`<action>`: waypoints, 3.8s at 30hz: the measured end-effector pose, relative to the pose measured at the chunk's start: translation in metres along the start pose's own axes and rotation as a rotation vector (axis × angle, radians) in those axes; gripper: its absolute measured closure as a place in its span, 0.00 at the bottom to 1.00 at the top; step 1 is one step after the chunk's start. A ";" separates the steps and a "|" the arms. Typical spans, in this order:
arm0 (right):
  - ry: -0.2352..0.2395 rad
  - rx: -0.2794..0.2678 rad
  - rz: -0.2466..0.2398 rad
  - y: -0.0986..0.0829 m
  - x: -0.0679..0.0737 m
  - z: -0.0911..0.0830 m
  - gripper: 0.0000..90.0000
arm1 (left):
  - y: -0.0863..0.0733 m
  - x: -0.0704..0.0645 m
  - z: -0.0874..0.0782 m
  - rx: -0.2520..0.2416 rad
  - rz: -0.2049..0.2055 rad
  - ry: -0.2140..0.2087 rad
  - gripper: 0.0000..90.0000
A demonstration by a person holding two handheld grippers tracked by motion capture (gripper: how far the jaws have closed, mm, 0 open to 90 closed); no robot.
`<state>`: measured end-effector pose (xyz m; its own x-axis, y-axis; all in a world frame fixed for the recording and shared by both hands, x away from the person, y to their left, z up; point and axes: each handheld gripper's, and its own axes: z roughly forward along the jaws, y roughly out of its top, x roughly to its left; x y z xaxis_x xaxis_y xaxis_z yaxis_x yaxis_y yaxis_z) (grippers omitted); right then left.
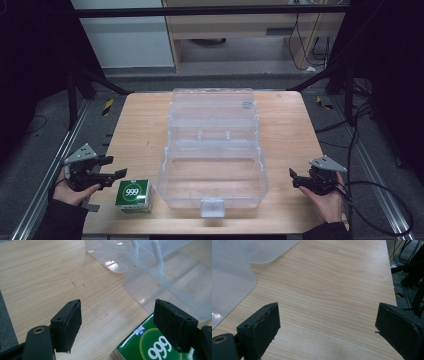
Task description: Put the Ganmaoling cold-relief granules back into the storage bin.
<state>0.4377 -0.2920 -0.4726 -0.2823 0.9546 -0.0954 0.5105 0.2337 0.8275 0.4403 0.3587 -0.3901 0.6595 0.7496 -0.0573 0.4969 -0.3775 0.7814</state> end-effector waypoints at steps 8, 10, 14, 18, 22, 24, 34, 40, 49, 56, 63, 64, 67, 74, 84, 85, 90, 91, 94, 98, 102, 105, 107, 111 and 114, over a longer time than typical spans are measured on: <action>0.000 0.006 -0.003 -0.002 0.000 0.001 0.06 | 0.006 -0.006 -0.002 0.043 0.093 -0.063 0.23; -0.002 0.005 -0.005 -0.002 0.000 0.001 0.06 | 0.008 -0.007 -0.003 0.055 0.111 -0.070 0.23; 0.005 0.009 -0.006 -0.003 0.001 0.001 0.06 | 0.011 -0.009 -0.004 0.081 0.145 -0.085 0.22; 0.003 0.013 -0.004 -0.004 0.000 0.001 0.06 | 0.013 -0.011 -0.005 0.101 0.179 -0.108 0.22; 0.002 0.017 -0.006 -0.004 0.000 0.002 0.05 | 0.013 -0.015 -0.005 0.141 0.233 -0.127 0.22; 0.001 0.019 -0.006 -0.005 0.000 0.002 0.05 | 0.013 -0.017 -0.004 0.153 0.250 -0.136 0.21; 0.004 0.023 -0.011 -0.006 0.000 0.002 0.05 | 0.014 -0.028 -0.001 0.218 0.371 -0.194 0.15; 0.007 0.028 -0.015 -0.007 0.001 0.002 0.04 | 0.014 -0.034 0.005 0.299 0.451 -0.222 0.11; 0.006 0.047 -0.045 -0.009 0.004 0.005 0.03 | 0.015 -0.036 0.020 0.374 0.506 -0.250 0.08; 0.011 0.060 -0.055 -0.010 0.005 0.006 0.03 | 0.012 -0.039 0.032 0.427 0.531 -0.266 0.08; 0.006 0.064 -0.054 -0.010 0.004 0.006 0.02 | 0.011 -0.038 0.037 0.443 0.535 -0.271 0.07; 0.007 0.068 -0.053 -0.010 0.004 0.007 0.02 | 0.011 -0.038 0.039 0.443 0.535 -0.274 0.07; 0.008 0.078 -0.064 -0.010 0.005 0.008 0.02 | 0.009 -0.038 0.042 0.444 0.538 -0.282 0.06; 0.015 0.089 -0.071 -0.011 0.006 0.009 0.02 | 0.003 -0.038 0.052 0.490 0.553 -0.296 0.05; 0.016 0.103 -0.081 -0.011 0.006 0.011 0.02 | -0.004 -0.036 0.066 0.527 0.556 -0.327 0.06; 0.015 0.102 -0.083 -0.011 0.006 0.011 0.02 | -0.004 -0.036 0.067 0.530 0.557 -0.328 0.06; 0.022 0.112 -0.079 -0.013 0.006 0.013 0.02 | -0.004 -0.036 0.068 0.539 0.553 -0.338 0.07; 0.021 0.113 -0.081 -0.014 0.005 0.013 0.02 | -0.004 -0.035 0.068 0.535 0.554 -0.337 0.08; 0.020 0.115 -0.071 -0.014 0.005 0.013 0.02 | -0.004 -0.035 0.067 0.540 0.545 -0.335 0.10; 0.022 0.116 -0.074 -0.014 0.005 0.013 0.02 | -0.004 -0.034 0.065 0.532 0.531 -0.332 0.13; 0.024 0.119 -0.069 -0.014 0.005 0.013 0.02 | -0.005 -0.034 0.062 0.531 0.522 -0.323 0.14; 0.025 0.117 -0.069 -0.014 0.005 0.013 0.02 | -0.005 -0.035 0.061 0.534 0.504 -0.322 0.15; 0.024 0.118 -0.067 -0.014 0.005 0.013 0.02 | -0.004 -0.035 0.059 0.532 0.496 -0.325 0.15; 0.029 0.118 -0.066 -0.015 0.005 0.013 0.02 | 0.000 -0.036 0.053 0.507 0.483 -0.332 0.15; 0.030 0.117 -0.066 -0.015 0.005 0.014 0.02 | 0.007 -0.037 0.047 0.499 0.483 -0.322 0.15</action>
<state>0.4396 -0.2877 -0.4932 -0.3416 0.9308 -0.1297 0.5808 0.3176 0.7495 0.4456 0.3028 -0.4119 0.9622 0.2718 -0.0186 0.2566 -0.8813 0.3968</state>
